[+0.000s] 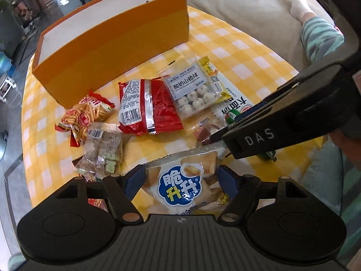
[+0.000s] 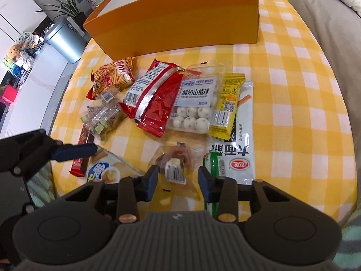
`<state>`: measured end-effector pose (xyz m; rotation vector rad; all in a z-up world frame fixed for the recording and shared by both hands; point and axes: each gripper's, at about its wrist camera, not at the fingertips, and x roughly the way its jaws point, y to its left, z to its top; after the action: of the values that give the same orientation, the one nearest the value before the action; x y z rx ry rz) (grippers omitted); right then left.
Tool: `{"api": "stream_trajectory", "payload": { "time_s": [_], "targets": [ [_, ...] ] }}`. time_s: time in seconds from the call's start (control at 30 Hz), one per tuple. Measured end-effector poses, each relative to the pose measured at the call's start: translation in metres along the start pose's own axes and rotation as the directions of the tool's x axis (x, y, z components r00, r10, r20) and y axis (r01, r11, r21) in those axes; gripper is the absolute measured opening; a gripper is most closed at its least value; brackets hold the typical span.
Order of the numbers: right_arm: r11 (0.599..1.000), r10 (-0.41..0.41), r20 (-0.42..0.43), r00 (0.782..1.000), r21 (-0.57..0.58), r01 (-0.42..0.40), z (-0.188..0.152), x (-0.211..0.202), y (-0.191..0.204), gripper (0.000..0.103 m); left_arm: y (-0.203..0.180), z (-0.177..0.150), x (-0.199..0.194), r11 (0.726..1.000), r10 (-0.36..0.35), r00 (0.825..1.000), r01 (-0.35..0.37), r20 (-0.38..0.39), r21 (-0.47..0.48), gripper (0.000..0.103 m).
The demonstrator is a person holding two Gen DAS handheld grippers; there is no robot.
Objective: Organize snacks
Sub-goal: 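Close right tool on the clear snack bag while left tool grips the cracker bag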
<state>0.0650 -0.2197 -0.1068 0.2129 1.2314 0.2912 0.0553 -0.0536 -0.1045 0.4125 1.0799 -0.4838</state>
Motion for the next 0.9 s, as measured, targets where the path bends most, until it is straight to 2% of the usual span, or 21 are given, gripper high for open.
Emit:
{"api": "stream_trajectory", "payload": {
  "time_s": [0.27, 0.43, 0.5, 0.63, 0.67, 0.7, 0.73, 0.9],
  "targets": [
    [0.999, 0.046, -0.023, 0.999, 0.026, -0.045, 0.002, 0.013, -0.001, 0.038, 0.012, -0.001, 0.001, 0.990, 0.039, 0.996, -0.050, -0.085, -0.128, 0.094],
    [0.998, 0.054, -0.034, 0.998, 0.037, -0.052, 0.001, 0.023, -0.001, 0.039, 0.026, -0.002, 0.005, 0.975, 0.013, 0.994, -0.037, -0.107, -0.221, 0.094],
    [0.997, 0.059, -0.041, 0.997, 0.046, -0.057, 0.001, 0.026, -0.002, 0.039, 0.028, -0.002, 0.011, 0.972, 0.006, 0.991, -0.037, -0.133, -0.232, 0.089],
    [0.995, 0.079, -0.040, 0.996, 0.066, -0.076, 0.000, 0.031, -0.005, 0.037, 0.029, -0.002, 0.014, 0.970, -0.011, 0.992, -0.019, -0.123, -0.243, 0.079],
    [0.995, 0.085, -0.035, 0.996, 0.062, -0.083, 0.000, 0.030, -0.005, 0.034, 0.029, -0.001, 0.013, 0.968, -0.017, 0.993, -0.013, -0.118, -0.249, 0.073],
    [0.994, 0.092, -0.031, 0.995, 0.058, -0.091, -0.001, 0.030, -0.004, 0.034, 0.030, -0.001, 0.013, 0.966, -0.023, 0.993, -0.008, -0.115, -0.258, 0.061],
    [0.994, 0.093, -0.027, 0.995, 0.052, -0.091, -0.001, 0.030, -0.004, 0.033, 0.031, -0.001, 0.014, 0.964, -0.035, 0.993, 0.004, -0.109, -0.267, 0.053],
    [0.995, 0.100, -0.004, 0.995, 0.027, -0.100, -0.001, 0.028, -0.002, 0.030, 0.022, 0.003, 0.014, 0.976, -0.008, 0.994, -0.016, -0.109, -0.215, 0.036]
  ]
}}
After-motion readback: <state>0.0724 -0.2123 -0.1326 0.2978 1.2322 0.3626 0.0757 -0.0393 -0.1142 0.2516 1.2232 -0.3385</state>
